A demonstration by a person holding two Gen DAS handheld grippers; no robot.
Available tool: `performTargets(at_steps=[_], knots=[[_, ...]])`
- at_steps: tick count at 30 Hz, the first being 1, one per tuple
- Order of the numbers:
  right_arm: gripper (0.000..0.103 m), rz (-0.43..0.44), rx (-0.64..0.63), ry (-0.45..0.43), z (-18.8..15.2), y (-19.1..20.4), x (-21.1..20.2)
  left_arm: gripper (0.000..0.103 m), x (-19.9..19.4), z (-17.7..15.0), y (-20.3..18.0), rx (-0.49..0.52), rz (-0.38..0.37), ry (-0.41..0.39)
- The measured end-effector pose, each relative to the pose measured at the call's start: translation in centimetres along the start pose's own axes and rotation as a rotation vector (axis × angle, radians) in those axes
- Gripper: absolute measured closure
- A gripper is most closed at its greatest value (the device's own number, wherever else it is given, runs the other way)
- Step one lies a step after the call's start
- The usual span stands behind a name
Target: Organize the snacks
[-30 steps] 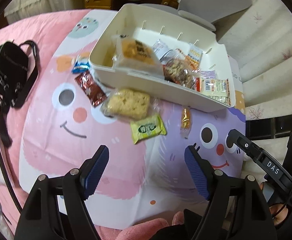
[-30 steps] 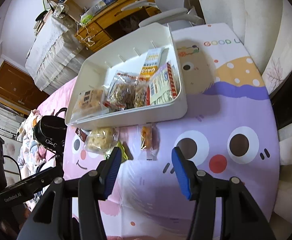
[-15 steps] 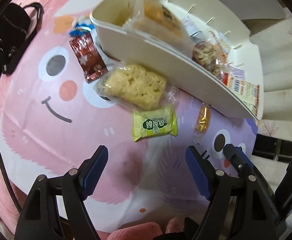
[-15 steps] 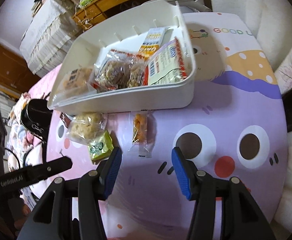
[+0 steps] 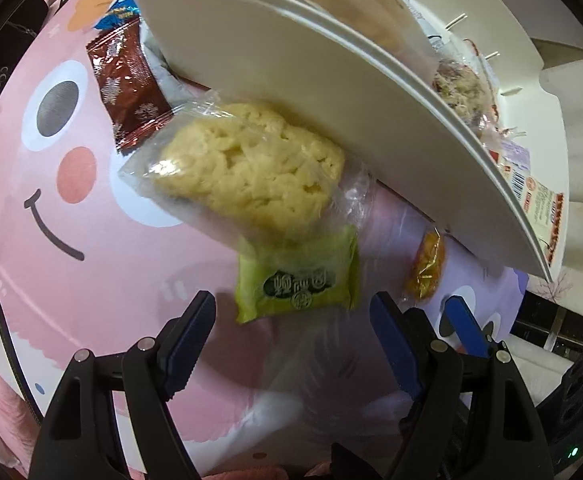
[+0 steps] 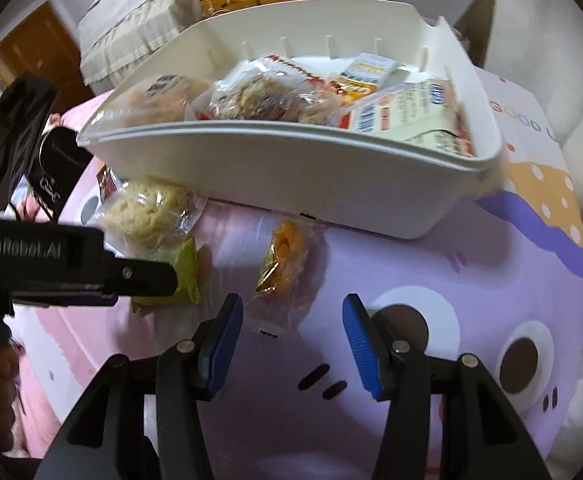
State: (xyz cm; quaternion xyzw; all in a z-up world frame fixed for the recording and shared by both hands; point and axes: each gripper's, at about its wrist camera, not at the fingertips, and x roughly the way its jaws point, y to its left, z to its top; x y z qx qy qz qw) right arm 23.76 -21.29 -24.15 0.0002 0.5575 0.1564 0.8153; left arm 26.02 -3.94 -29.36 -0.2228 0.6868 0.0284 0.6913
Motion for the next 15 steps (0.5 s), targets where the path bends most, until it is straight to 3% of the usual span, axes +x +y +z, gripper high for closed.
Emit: performTargets(at_steps=[6, 12, 15], knots=[[0.051, -0.016, -0.112, -0.037, 0.4, 0.8, 0.8, 0.026, 1.0, 0.0, -0.6, -0.022, 0.035, 0.009], [0.058, -0.022, -0.164, -0.032, 0.3, 1.3, 1.5, 0.029, 1.4, 0.5, -1.5, -0.017, 0.069, -0.001], [0.062, -0.021, -0.166, -0.038, 0.3, 1.3, 1.6, 0.041, 1.3, 0.6, -1.9, -0.02, 0.09, -0.013]])
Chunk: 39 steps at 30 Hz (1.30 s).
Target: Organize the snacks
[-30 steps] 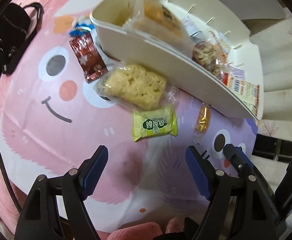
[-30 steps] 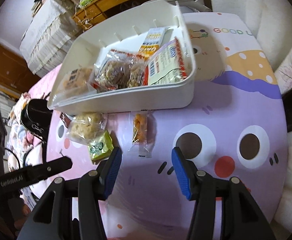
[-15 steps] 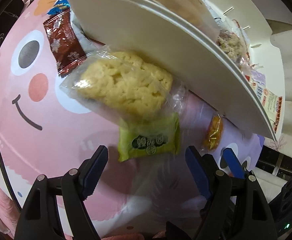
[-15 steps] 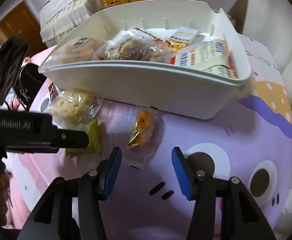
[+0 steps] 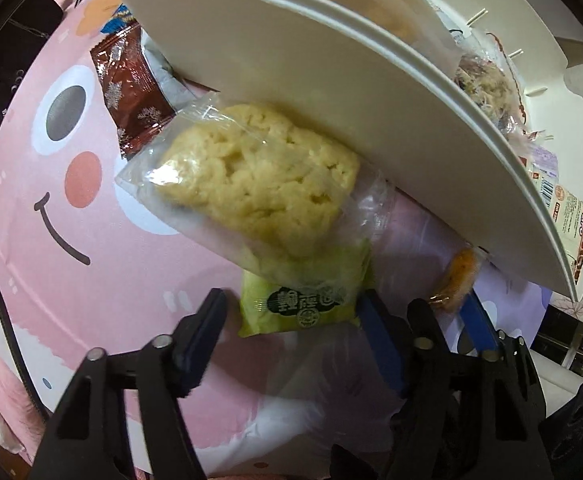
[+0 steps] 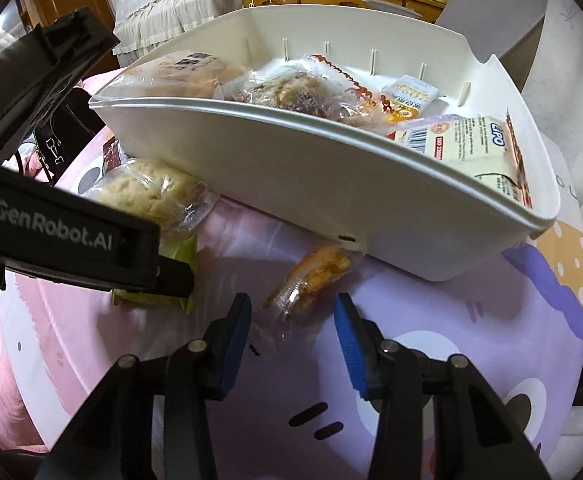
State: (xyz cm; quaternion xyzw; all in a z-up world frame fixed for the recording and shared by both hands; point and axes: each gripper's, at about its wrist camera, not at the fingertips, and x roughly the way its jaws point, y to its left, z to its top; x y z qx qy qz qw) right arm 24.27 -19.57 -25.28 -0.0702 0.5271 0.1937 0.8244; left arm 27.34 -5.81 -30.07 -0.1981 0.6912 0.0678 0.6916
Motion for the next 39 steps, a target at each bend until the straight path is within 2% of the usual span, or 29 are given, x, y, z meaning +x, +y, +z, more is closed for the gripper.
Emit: performTargets(at_steps=[1, 7, 13, 17, 22, 27, 31, 39], knots=[[0.065, 0.003, -0.001, -0.002, 0.0, 0.0, 0.0, 0.046, -0.2, 0.1, -0.1, 0.0, -0.004, -0.002], [0.071, 0.011, -0.001, 0.008, 0.0, 0.1, 0.0, 0.053, -0.5, 0.0, -0.2, -0.013, -0.027, -0.001], [0.079, 0.023, 0.001, 0.03, -0.2, 0.2, -0.2, 0.054, -0.5, -1.2, 0.4, -0.034, -0.039, 0.024], [0.079, 0.015, 0.003, 0.038, -0.8, 0.5, -0.8, 0.054, -0.6, -2.3, 0.9, -0.044, -0.048, 0.035], [0.079, -0.005, 0.026, 0.035, -1.8, 0.6, -2.1, 0.054, -1.9, -4.3, 1.5, -0.035, -0.064, 0.007], [0.079, -0.015, 0.039, 0.004, -2.7, 1.1, -4.5, 0.054, -3.8, -5.4, 2.5, -0.023, -0.085, -0.018], [0.079, -0.021, 0.033, -0.034, -3.2, 1.8, -6.6, 0.054, -5.8, -7.6, 3.5, -0.018, -0.098, -0.048], [0.079, -0.001, 0.043, -0.109, -3.5, 2.7, -10.5, 0.053, -12.1, -9.3, 9.2, -0.052, -0.066, -0.106]])
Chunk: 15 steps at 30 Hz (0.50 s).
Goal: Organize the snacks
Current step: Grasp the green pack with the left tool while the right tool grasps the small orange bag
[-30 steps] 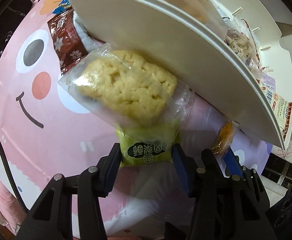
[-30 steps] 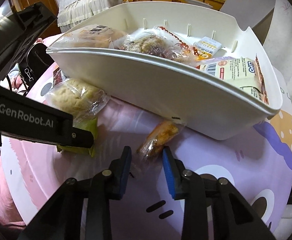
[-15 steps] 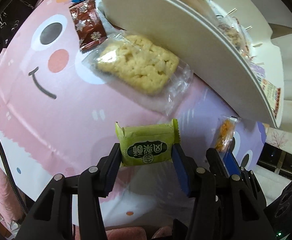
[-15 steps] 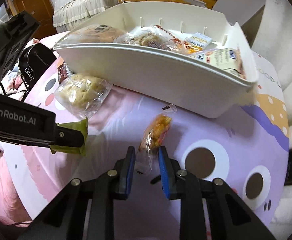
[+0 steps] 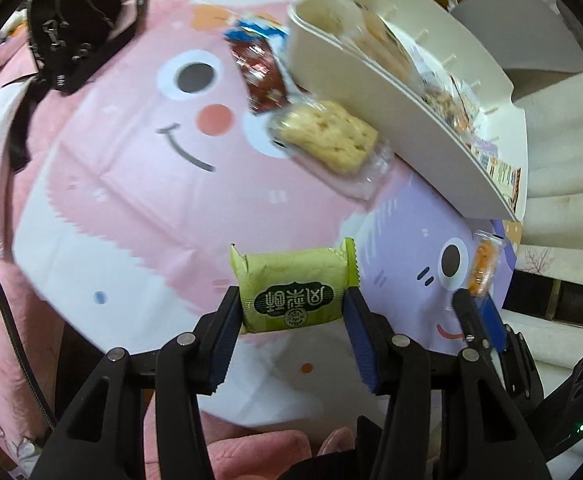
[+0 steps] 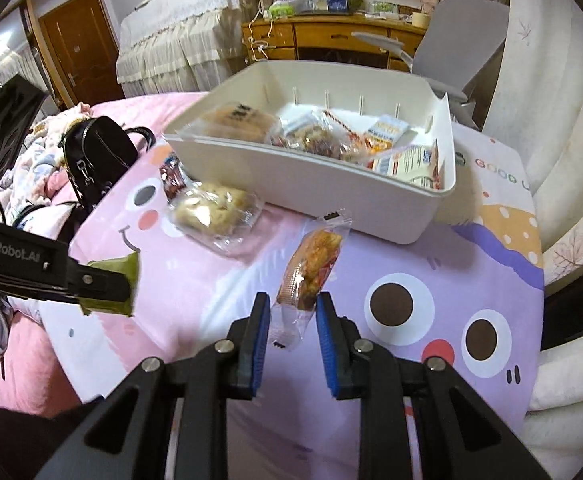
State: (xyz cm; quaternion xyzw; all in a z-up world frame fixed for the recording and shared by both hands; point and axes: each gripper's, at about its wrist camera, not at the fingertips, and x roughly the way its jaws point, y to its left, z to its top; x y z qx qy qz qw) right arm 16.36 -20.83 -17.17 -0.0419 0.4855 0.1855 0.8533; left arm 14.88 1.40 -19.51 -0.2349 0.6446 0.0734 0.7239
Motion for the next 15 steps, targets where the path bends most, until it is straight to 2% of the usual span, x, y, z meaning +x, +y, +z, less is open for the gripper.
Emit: performTargets(at_steps=[4, 8, 15], knots=[[0.079, 0.009, 0.014, -0.04, 0.9, 0.2, -1.2, 0.053, -1.9, 0.4, 0.6, 0.031, 0.003, 0.004], [0.079, 0.015, 0.026, -0.078, 1.9, 0.0, -2.1, 0.053, -3.4, 1.5, -0.4, 0.078, 0.019, -0.009], [0.079, 0.005, 0.034, -0.13, 3.8, -0.9, -3.1, 0.053, -5.9, 4.1, -3.3, 0.176, -0.003, -0.015]])
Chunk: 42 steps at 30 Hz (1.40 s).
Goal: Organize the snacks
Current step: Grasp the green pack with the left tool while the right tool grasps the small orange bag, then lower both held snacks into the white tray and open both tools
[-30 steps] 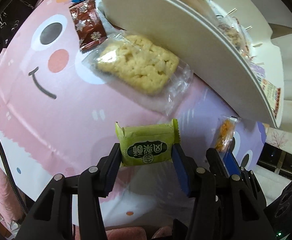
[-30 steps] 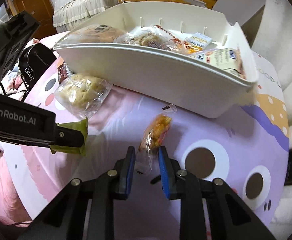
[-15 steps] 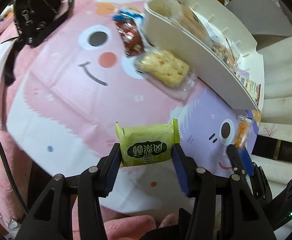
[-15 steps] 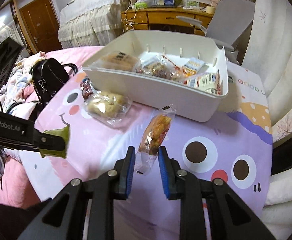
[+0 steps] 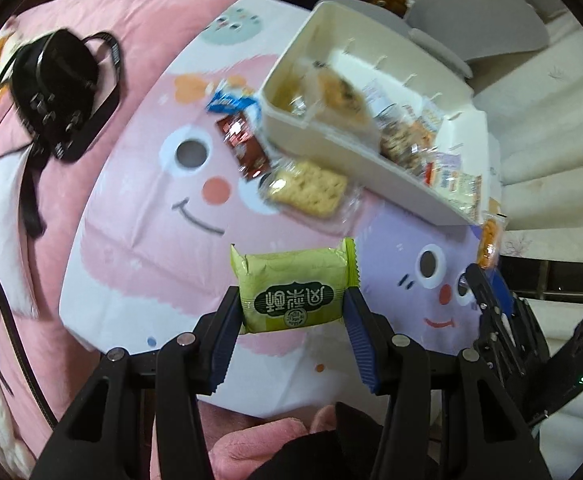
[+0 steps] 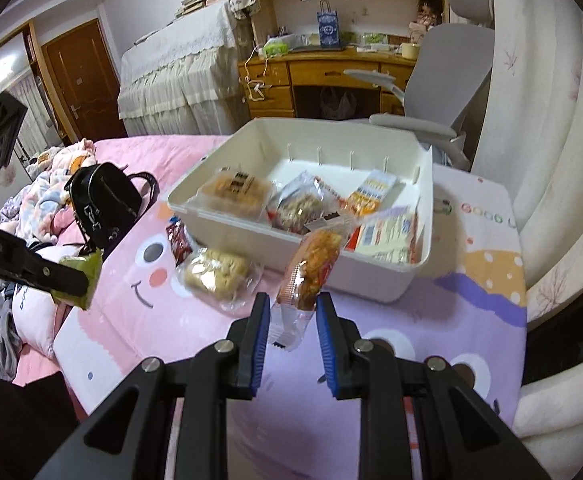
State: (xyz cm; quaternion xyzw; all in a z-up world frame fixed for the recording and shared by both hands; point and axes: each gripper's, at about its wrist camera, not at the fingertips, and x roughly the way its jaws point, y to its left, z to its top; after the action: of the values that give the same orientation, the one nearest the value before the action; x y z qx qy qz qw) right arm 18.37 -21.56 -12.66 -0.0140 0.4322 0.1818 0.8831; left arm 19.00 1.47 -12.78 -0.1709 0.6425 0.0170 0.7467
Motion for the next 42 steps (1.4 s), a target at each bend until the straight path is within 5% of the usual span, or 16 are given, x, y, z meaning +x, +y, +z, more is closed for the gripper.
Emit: performTargets(at_steps=[13, 28, 31, 33, 36, 42], knots=[[0.079, -0.098, 0.101, -0.065, 3.7, -1.4, 0.5, 0.053, -2.3, 9.4, -4.9, 0.257, -0.047, 0.014], [0.079, -0.243, 0.257, -0.055, 6.3, -0.2, 6.0, 0.053, 3.2, 21.4, -6.9, 0.468, -0.099, 0.027], [0.078, -0.266, 0.267, -0.058, 6.4, 0.4, 7.0, 0.048, 4.2, 23.0, -6.9, 0.482, -0.116, 0.004], [0.077, -0.273, 0.28, -0.061, 6.4, 0.6, 7.6, 0.032, 4.7, 23.9, -6.7, 0.483, -0.122, -0.002], [0.051, -0.286, 0.307, -0.027, 6.3, 0.8, 8.6, 0.029, 4.6, 24.2, -6.3, 0.495, -0.128, -0.018], [0.048, -0.288, 0.32, -0.022, 5.9, 1.8, 8.7, 0.029, 3.7, 24.0, -4.4, 0.482, -0.151, -0.02]])
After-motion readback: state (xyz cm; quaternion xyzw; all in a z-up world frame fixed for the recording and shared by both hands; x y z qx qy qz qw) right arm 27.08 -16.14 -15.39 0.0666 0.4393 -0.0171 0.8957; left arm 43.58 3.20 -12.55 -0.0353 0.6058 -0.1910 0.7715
